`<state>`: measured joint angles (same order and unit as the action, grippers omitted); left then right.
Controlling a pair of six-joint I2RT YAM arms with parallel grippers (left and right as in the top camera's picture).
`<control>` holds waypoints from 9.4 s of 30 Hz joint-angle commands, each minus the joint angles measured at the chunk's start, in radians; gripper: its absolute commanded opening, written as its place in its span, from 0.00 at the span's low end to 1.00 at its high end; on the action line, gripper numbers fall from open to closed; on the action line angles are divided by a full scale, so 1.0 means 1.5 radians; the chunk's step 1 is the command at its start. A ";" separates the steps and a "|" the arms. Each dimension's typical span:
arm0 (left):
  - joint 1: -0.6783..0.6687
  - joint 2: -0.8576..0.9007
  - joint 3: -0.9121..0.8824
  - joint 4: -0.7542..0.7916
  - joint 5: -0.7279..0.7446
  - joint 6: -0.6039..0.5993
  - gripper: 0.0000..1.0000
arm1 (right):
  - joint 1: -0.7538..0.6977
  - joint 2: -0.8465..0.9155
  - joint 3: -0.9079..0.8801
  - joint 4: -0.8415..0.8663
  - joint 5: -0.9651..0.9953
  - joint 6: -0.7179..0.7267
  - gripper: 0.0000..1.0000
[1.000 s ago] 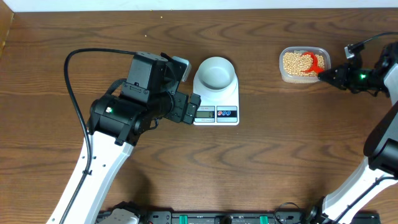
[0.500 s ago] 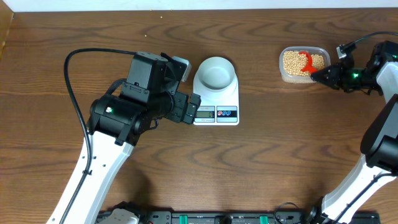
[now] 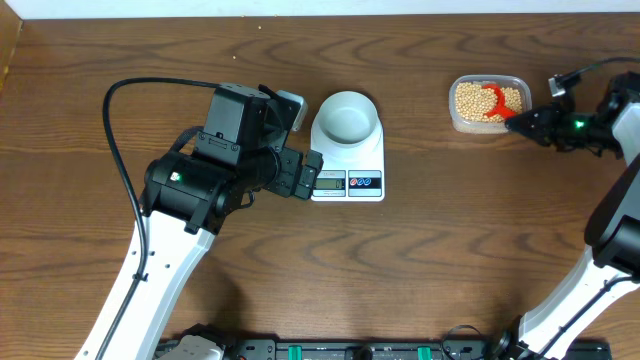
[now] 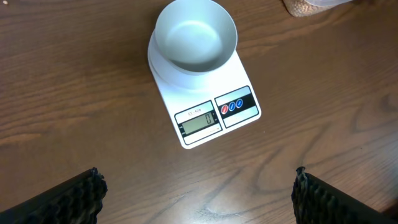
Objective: Scoop item into bowl and weigh 50g on scale
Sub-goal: 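Dip the red scoop into the soybean tub with the right gripper, then carry the filled scoop left over the bowl on the scale, then tip the scoop to pour soybeans into the white bowl, then move the empty scoop back right to the soybean tub, then scoop more soybeans from the tub with the right gripper, then carry the scoop over the bowl on the scale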
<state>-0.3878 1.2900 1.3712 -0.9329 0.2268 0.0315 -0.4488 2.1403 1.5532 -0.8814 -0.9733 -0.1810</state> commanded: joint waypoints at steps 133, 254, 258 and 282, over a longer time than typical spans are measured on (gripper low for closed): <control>0.003 0.005 0.004 -0.001 -0.007 0.011 0.98 | 0.663 -0.203 0.091 0.035 0.716 -0.040 0.01; 0.003 0.005 0.004 -0.001 -0.007 0.011 0.98 | -0.010 -0.144 -0.059 0.035 -0.034 0.069 0.01; 0.003 0.005 0.004 -0.001 -0.007 0.011 0.98 | -0.008 -0.144 -0.059 0.037 -0.046 0.054 0.01; 0.003 0.005 0.004 -0.001 -0.007 0.011 0.98 | 0.178 -0.144 -0.058 0.113 -0.071 0.058 0.01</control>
<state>-0.3878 1.2903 1.3712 -0.9340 0.2264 0.0315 -0.2306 1.9182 1.4700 -0.7300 -1.0473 -0.0879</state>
